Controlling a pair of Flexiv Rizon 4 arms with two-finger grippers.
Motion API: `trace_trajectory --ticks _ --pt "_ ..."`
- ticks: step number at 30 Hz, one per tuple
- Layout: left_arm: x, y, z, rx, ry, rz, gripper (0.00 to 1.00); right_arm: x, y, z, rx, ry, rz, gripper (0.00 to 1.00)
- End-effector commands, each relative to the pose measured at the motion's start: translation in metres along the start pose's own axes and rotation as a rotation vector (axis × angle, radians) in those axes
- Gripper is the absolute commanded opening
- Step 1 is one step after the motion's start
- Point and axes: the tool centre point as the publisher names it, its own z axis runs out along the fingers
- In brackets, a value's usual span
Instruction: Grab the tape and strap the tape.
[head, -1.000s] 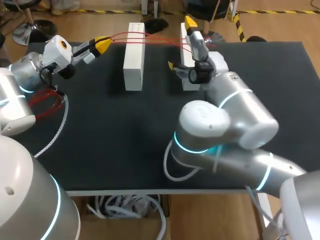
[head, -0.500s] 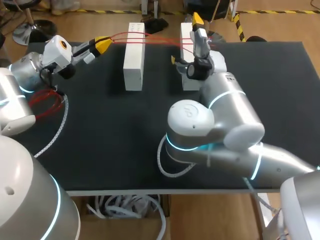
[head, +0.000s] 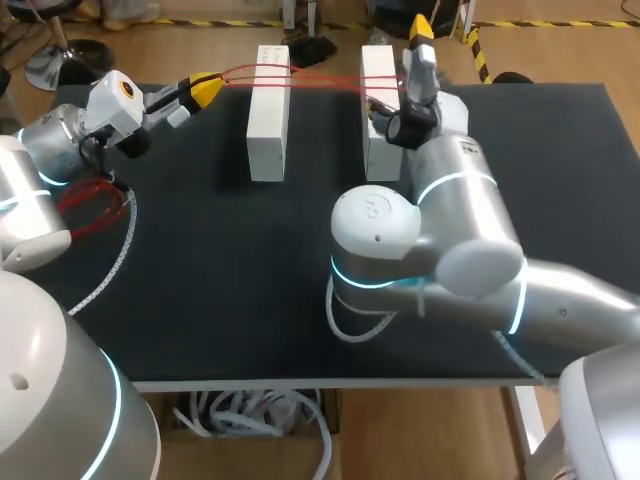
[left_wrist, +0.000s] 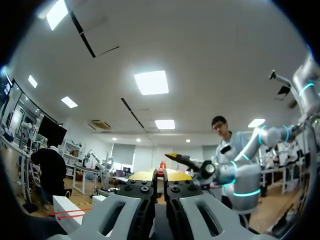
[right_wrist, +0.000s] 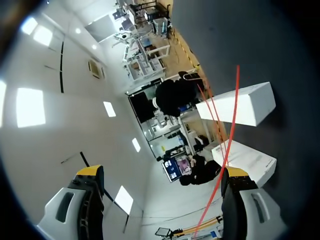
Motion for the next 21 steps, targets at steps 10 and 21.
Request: trace_trajectory --ticks 10,21 --pt "0.000 0.001 0.000 0.003 0.000 0.002 0.00 0.010 0.010 -0.010 -0.018 -0.002 -0.003 1.00" --pt "0.000 0.001 0.000 0.003 0.000 0.002 0.00 0.021 0.024 -0.010 -0.048 0.029 -0.001 1.00"
